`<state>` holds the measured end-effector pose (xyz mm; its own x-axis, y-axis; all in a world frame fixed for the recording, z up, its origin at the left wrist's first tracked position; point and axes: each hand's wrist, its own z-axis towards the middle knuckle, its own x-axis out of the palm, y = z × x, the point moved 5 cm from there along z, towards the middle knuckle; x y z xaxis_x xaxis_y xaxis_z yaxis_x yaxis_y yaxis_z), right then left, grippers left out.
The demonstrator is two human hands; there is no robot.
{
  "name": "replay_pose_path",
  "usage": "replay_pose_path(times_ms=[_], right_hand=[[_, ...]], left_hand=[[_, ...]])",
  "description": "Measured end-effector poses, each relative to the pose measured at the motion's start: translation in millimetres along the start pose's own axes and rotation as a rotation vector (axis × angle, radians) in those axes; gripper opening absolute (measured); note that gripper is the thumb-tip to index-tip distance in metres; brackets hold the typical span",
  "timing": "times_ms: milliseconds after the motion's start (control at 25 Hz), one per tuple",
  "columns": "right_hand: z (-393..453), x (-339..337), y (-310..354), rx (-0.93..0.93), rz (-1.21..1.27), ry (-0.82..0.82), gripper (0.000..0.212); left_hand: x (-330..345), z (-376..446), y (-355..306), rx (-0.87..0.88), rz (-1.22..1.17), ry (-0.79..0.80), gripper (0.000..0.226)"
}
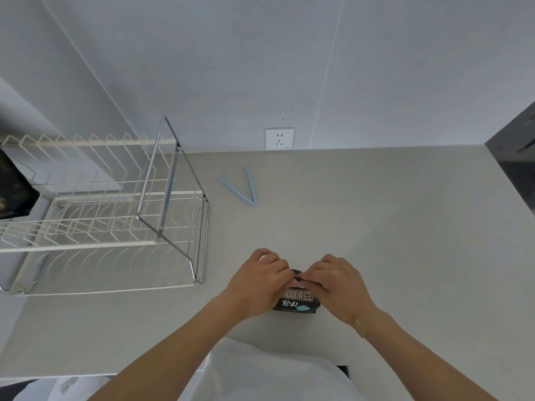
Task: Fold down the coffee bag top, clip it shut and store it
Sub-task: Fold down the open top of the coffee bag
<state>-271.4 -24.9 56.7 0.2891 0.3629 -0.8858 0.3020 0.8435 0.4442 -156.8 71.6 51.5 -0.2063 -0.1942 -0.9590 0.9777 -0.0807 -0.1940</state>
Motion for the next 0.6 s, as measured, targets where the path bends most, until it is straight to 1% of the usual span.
replay_pose_path(times_ms=[80, 160, 360, 480, 520, 600], right_hand=[[1.8, -0.2, -2.7, -0.013, 0.008, 0.043, 0.015], [2.6, 0.7, -7.6, 0.029, 0.068, 0.077, 0.013], [-1.1, 6.7, -17.5, 0.213, 0.227, 0.114, 0.015], [-4.4, 6.8, -27.8, 0.399, 0.412, 0.040, 0.003], [-5.4, 6.6, -30.1, 0.447, 0.448, -0.001, 0.009], [-6.9, 7.2, -32.5, 0.482, 0.461, -0.065, 0.017]], left_hand=[[-3.2, 3.6, 0.9, 0.053, 0.002, 0.037, 0.026], [-7.0, 1.6, 6.6, 0.061, 0.010, 0.040, 0.025], [-13.4, -14.8, 22.5, 0.018, -0.002, -0.055, 0.028], [-15.6, -19.5, 29.4, -0.077, -0.021, -0.137, 0.040], [-15.7, -20.3, 30.4, -0.105, -0.031, -0.155, 0.043], [-14.9, -19.8, 34.2, -0.149, -0.093, -0.166, 0.046]])
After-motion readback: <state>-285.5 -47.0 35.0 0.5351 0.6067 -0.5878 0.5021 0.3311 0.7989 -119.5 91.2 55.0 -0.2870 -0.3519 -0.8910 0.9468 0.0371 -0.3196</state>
